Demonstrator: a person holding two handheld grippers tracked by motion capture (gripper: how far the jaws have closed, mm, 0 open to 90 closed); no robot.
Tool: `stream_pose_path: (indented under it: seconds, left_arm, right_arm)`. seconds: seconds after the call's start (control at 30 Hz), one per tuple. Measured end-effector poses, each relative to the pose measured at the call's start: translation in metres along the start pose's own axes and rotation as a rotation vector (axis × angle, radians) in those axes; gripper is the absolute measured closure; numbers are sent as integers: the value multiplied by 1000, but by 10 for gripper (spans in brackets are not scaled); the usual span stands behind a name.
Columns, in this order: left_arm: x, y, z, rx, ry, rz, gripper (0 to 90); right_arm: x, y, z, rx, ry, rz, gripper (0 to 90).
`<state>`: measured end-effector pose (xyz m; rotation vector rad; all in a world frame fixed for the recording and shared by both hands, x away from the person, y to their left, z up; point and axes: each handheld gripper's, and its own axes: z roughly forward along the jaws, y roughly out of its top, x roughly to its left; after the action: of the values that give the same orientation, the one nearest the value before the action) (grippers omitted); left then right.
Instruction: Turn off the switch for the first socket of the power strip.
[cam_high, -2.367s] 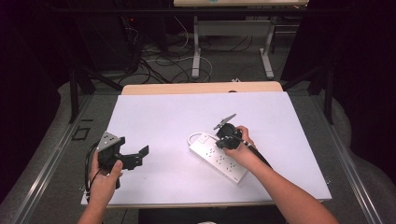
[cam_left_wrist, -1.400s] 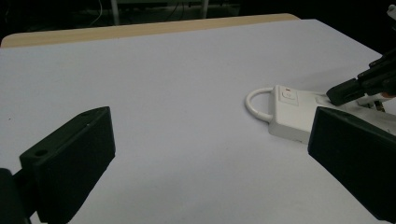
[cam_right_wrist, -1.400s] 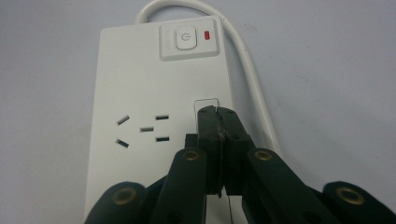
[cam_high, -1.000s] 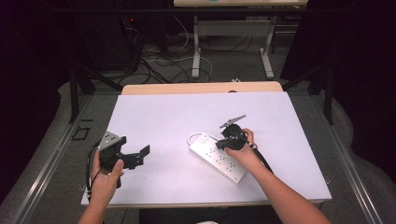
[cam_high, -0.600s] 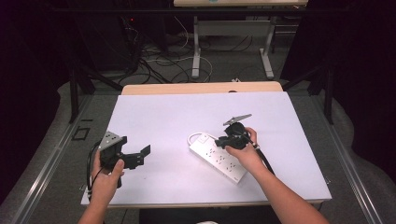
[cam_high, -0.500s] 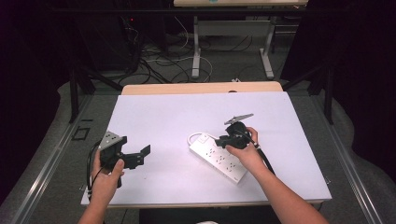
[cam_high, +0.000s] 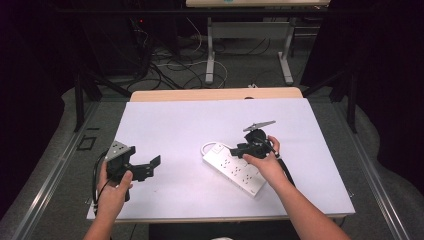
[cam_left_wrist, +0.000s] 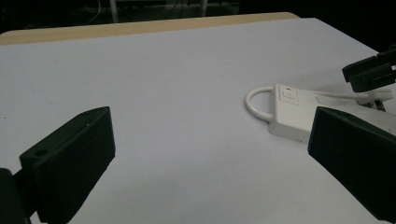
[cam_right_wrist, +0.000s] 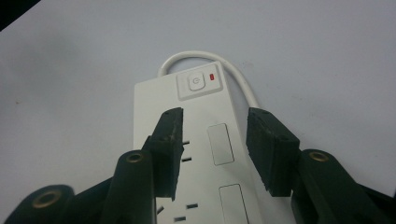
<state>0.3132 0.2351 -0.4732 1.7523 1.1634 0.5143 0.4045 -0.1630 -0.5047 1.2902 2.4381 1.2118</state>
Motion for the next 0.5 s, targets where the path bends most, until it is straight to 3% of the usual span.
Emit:
stream_pose_path:
  seconds: [0.27,0.4,0.5]
  left_arm:
    - [1,0,-2,-3,1,0,5]
    - [0,1,-3,-10,2,0,5]
    - [0,0,-4,-9,1,0,5]
  right_arm:
    - [0,-2,-11,-23,-15,-5,478]
    - [3,-1,-24,-63,-47,-28,425]
    - [4,0,-31,-65,-44,-36,413]
